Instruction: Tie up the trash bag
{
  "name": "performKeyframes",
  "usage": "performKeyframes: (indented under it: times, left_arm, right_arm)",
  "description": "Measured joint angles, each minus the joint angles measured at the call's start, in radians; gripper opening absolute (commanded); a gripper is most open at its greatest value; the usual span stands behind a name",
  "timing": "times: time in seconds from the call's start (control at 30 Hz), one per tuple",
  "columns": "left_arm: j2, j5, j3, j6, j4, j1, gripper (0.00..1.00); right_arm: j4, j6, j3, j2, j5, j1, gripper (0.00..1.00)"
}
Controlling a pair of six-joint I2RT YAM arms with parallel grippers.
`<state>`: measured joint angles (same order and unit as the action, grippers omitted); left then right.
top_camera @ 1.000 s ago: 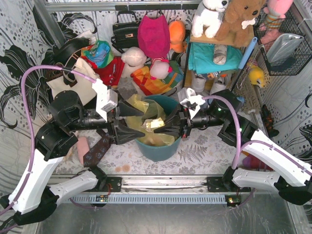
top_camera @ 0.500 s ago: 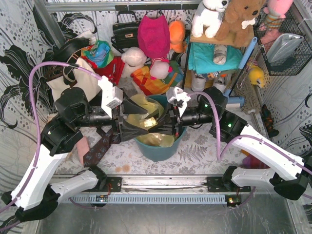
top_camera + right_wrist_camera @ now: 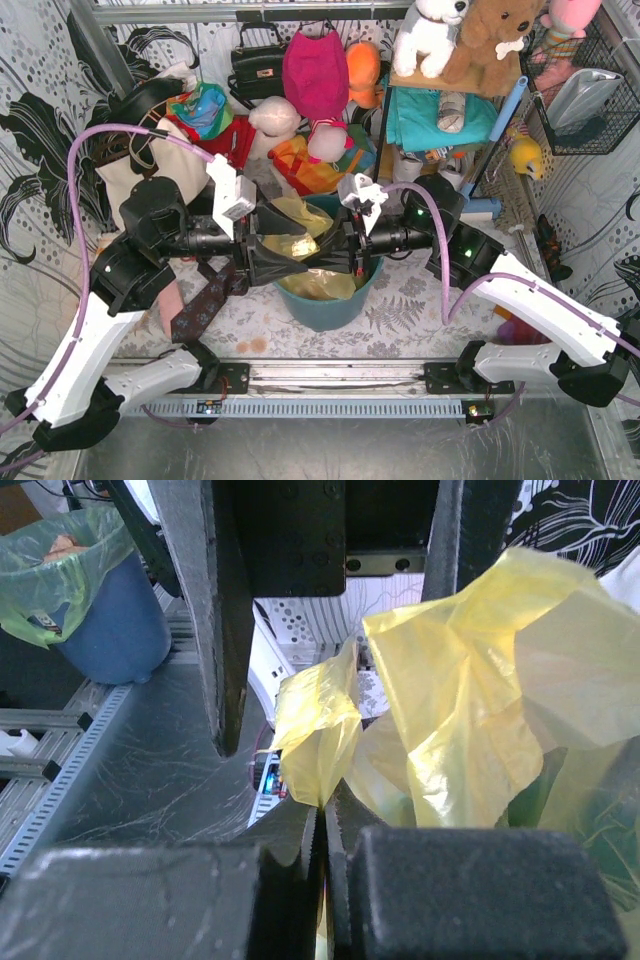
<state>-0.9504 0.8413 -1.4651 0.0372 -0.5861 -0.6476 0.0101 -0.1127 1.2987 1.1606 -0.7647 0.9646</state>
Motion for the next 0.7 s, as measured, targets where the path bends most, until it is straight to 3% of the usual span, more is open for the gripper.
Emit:
performKeyframes:
  times: [0.13,0.4,0.7]
  left_arm:
    - [-0.01,0.001,0.0,-0.002,0.0,0.0,0.79]
    - [-0.058,0.006,-0.014,0.001,-0.009,0.0,0.66]
    - [-0.11,0.012,-0.093,0.038,-0.092,0.0,0.59]
  right_arm:
    - [0.0,0.0,0.024,0.013,0.0,0.002,0.01]
    - [0.012,0.001,0.039,0.033,0.001,0.006,0.01]
    - [0.084,0.029,0.101,0.051,0.001,0.008,0.0]
